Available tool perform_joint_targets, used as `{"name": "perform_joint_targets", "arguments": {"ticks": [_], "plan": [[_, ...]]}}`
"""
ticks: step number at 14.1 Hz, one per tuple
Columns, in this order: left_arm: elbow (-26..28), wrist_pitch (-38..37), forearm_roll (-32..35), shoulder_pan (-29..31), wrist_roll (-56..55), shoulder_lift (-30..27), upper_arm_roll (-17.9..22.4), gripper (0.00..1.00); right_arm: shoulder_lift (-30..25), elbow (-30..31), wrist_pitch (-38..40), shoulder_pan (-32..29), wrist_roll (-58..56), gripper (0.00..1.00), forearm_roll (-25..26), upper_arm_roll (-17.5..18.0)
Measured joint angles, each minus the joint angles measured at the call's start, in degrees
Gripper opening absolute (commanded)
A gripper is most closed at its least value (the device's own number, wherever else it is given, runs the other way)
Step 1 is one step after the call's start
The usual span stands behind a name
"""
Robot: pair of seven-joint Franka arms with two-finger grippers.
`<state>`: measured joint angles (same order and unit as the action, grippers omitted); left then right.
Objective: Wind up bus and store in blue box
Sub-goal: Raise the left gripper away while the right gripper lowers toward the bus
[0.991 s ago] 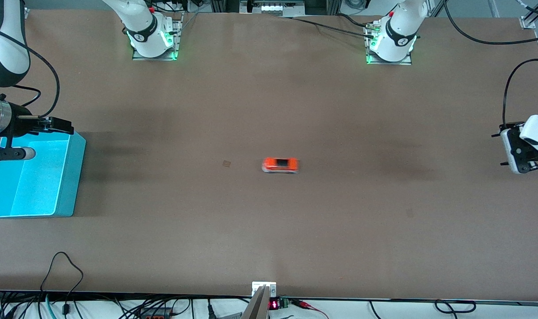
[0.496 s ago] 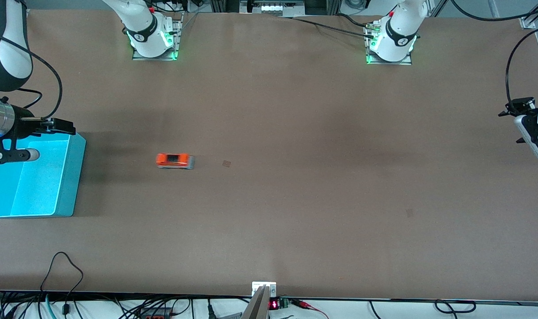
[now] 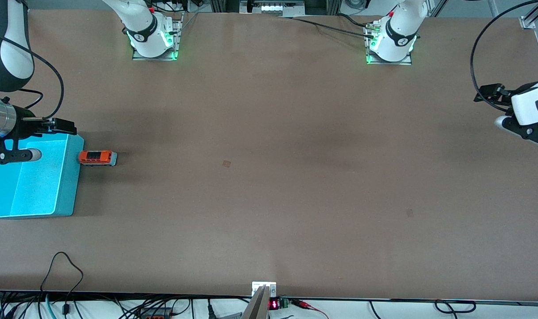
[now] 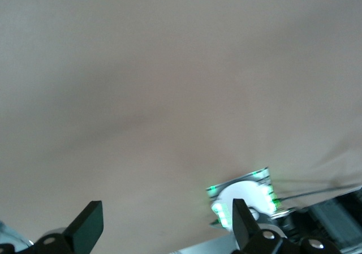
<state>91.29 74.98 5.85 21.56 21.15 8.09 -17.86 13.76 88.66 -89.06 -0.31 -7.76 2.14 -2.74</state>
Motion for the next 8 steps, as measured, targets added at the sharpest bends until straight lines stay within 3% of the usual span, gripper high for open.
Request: {"name": "perform_joint_targets", "arguments": {"ticks": [4, 8], "plan": [[-2.53, -1.58, -0.05, -0.11, -14.42, -0.01, -5.28, 1.00, -0.03, 0.65, -0.61, 0.37, -3.59, 1.00, 0.00, 0.69], [-4.92, -1.58, -0.09, -0.24, -19.64, 0.12, -8.79, 1.00, -2.55, 11.90, -10.72, -4.40, -21.29, 1.00, 0.08, 6.25]]}}
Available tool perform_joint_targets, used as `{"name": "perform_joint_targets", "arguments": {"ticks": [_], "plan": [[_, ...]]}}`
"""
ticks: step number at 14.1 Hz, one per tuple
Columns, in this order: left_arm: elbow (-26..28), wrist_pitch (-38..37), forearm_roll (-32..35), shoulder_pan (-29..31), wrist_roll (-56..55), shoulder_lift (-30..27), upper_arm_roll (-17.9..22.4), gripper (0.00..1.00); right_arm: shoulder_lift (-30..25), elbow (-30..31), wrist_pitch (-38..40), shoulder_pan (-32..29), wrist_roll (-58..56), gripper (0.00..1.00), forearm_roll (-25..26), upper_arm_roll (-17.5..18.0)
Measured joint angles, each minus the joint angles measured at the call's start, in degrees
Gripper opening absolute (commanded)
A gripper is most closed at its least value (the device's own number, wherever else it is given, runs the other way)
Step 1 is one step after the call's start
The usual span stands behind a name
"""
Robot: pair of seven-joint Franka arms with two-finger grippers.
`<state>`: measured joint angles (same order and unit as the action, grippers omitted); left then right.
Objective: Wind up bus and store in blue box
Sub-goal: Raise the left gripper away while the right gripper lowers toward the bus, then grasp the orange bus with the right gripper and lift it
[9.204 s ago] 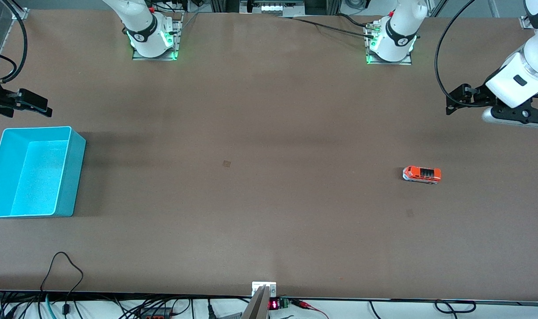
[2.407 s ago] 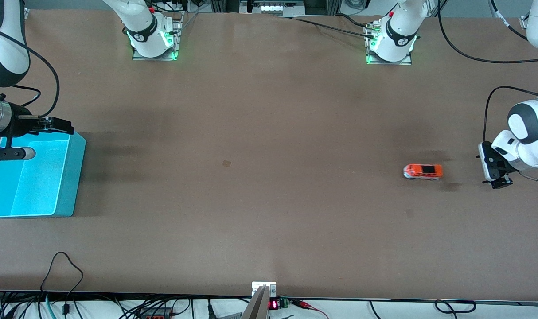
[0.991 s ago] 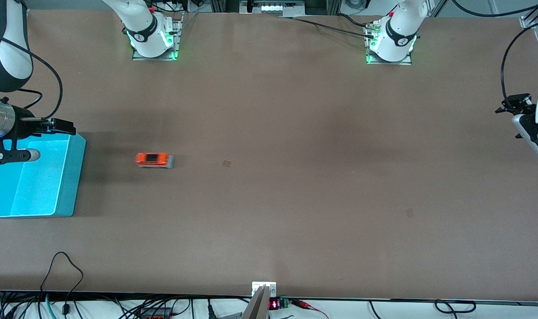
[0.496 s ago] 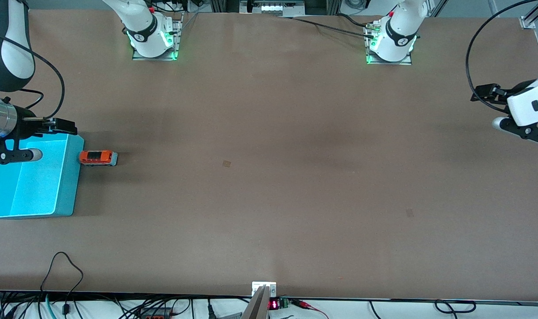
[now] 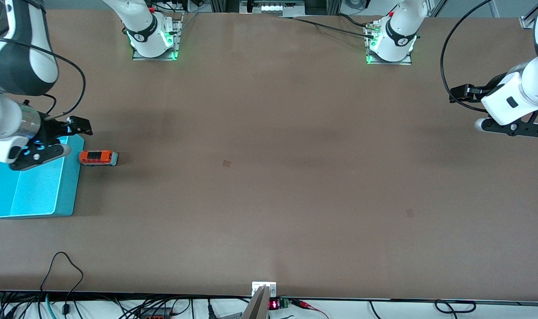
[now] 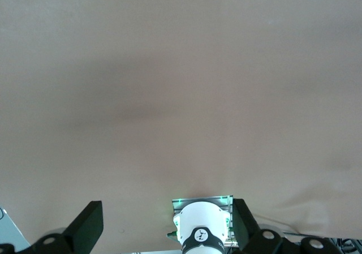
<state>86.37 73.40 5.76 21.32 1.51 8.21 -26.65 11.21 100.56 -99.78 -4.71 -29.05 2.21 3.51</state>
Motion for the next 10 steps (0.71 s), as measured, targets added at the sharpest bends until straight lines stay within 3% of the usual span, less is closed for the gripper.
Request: {"name": "perform_joint_targets", "arguments": {"ticks": [4, 7, 8, 10], "plan": [[-0.85, 4.02, -1.53, -1.25, -0.25, 1.43, 2.32, 1.00, -2.67, 12.12, -10.50, -8.13, -26.13, 1.00, 0.18, 3.06], [-0.66, 11.85, -3.10, -14.80, -0.31, 0.83, 18.98, 1.00, -2.36, 19.33, -21.74, -11.40, -46.08, 1.00, 0.39, 3.11], [-0.06, 13.93, -3.69, -17.90, -0.31, 0.26, 22.60, 1.00, -2.04, 20.69, -24.42, -11.59, -49.27, 1.00, 1.39, 3.16], [3.90, 20.47, -3.82, -20.25, -0.33, -2.85, 25.15, 1.00, -1.32, 22.68, -29.55, -11.60, -52.09, 1.00, 4.76, 3.46]]}}
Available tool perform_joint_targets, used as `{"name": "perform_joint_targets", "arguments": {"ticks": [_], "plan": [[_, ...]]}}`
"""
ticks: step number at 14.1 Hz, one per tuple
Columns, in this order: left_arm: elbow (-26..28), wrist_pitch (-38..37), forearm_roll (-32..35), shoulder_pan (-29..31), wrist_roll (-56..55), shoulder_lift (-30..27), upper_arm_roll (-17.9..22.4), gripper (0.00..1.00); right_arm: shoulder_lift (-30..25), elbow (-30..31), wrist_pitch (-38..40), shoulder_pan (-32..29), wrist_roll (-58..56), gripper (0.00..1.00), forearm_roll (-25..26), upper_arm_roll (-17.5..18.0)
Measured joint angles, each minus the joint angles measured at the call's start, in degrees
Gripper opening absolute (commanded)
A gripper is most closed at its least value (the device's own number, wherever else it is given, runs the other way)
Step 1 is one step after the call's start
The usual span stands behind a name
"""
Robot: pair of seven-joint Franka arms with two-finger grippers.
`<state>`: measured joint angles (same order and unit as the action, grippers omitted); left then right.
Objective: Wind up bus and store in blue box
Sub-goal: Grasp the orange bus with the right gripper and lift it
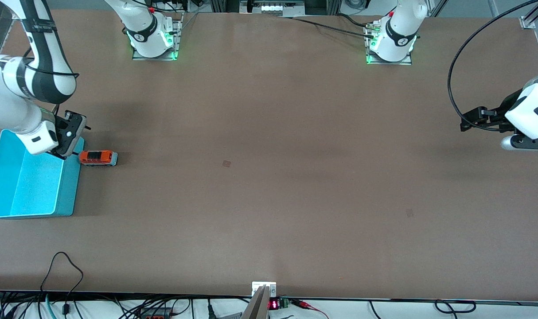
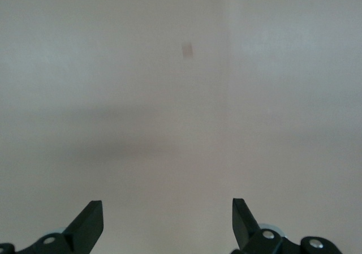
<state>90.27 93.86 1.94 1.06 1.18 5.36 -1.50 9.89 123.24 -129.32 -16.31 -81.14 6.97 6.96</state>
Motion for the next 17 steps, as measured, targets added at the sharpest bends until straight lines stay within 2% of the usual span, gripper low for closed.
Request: {"name": "perform_joint_targets", "arguments": {"ticks": [2, 4, 10, 17], "plan": [[5.03, 2.65, -0.05, -0.30, 0.00, -4.34, 0.26, 1.00, 0.91, 1.59, -4.01, -0.10, -0.86, 1.00, 1.68, 0.09], [7.10, 1.83, -0.52, -0.32, 0.00, -6.58, 0.30, 1.00, 2.54, 2.34, -7.01, -0.39, -3.35, 1.00, 2.26, 0.09], [7.46, 1.72, -0.83, -0.63, 0.00, -6.93, 0.32, 1.00, 9.08, 3.32, -18.19, -2.78, -11.74, 1.00, 2.28, 0.09], [7.46, 1.72, -0.83, -0.82, 0.02, -6.93, 0.36, 1.00, 13.16, 3.36, -22.54, -2.80, -11.86, 1.00, 2.29, 0.57]]}}
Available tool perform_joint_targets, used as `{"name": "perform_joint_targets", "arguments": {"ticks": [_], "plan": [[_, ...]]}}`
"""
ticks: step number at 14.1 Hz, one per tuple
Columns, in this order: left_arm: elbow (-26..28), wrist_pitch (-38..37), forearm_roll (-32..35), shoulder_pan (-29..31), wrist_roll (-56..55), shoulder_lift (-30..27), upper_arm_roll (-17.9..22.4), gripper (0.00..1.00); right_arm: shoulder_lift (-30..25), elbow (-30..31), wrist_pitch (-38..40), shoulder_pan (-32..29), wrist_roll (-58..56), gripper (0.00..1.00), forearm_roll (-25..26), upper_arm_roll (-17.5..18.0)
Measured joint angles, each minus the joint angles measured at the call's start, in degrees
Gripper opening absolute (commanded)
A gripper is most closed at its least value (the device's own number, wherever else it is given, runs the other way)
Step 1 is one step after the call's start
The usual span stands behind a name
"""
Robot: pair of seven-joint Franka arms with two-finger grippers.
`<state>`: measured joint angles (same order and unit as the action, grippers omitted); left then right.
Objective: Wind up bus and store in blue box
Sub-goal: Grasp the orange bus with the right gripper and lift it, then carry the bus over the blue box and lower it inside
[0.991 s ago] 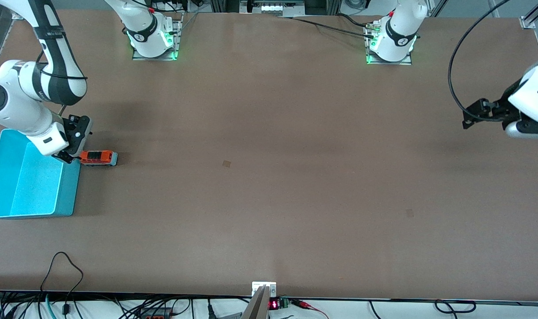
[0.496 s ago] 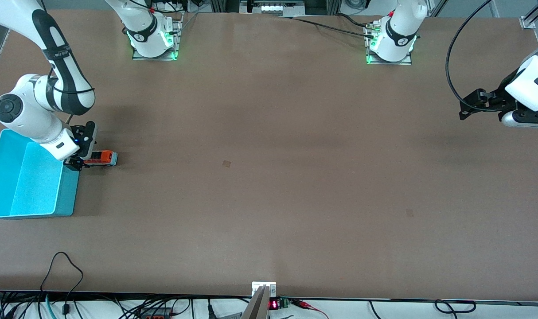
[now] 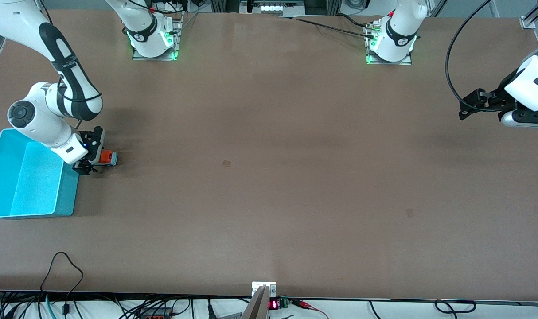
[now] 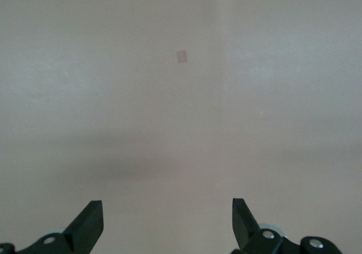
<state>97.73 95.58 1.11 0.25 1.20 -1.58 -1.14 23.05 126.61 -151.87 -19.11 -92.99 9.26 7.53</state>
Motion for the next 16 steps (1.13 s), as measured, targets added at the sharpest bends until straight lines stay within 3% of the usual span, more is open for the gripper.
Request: {"name": "perform_joint_targets", "arguments": {"ticks": [1, 2, 3, 5, 7, 12, 16], "plan": [[0.00, 0.00, 0.00, -0.01, 0.00, 0.00, 0.00, 1.00, 0.16, 0.00, -0.15, 0.00, 0.00, 1.00, 0.00, 0.00], [0.00, 0.00, 0.00, -0.03, 0.00, 0.00, 0.00, 1.00, 0.18, 0.00, -0.19, -0.01, 0.00, 0.87, 0.00, 0.00], [0.00, 0.00, 0.00, -0.04, 0.00, 0.00, 0.00, 1.00, 0.19, -0.01, -0.19, -0.02, 0.13, 0.67, 0.00, 0.00], [0.00, 0.00, 0.00, -0.05, 0.00, 0.00, 0.00, 1.00, 0.22, 0.00, -0.18, -0.12, 1.24, 0.17, 0.00, 0.00], [0.00, 0.00, 0.00, -0.05, 0.00, 0.00, 0.00, 1.00, 0.23, -0.01, -0.18, -0.15, 2.25, 0.00, 0.00, 0.00], [0.00, 0.00, 0.00, -0.05, 0.00, 0.00, 0.03, 1.00, 0.17, -0.03, -0.17, -0.17, 4.50, 0.00, -0.01, 0.00], [0.00, 0.00, 0.00, -0.03, 0.00, 0.00, 0.08, 1.00, -0.82, -0.92, -0.28, 0.01, 23.12, 0.00, 0.06, 0.76]]}}
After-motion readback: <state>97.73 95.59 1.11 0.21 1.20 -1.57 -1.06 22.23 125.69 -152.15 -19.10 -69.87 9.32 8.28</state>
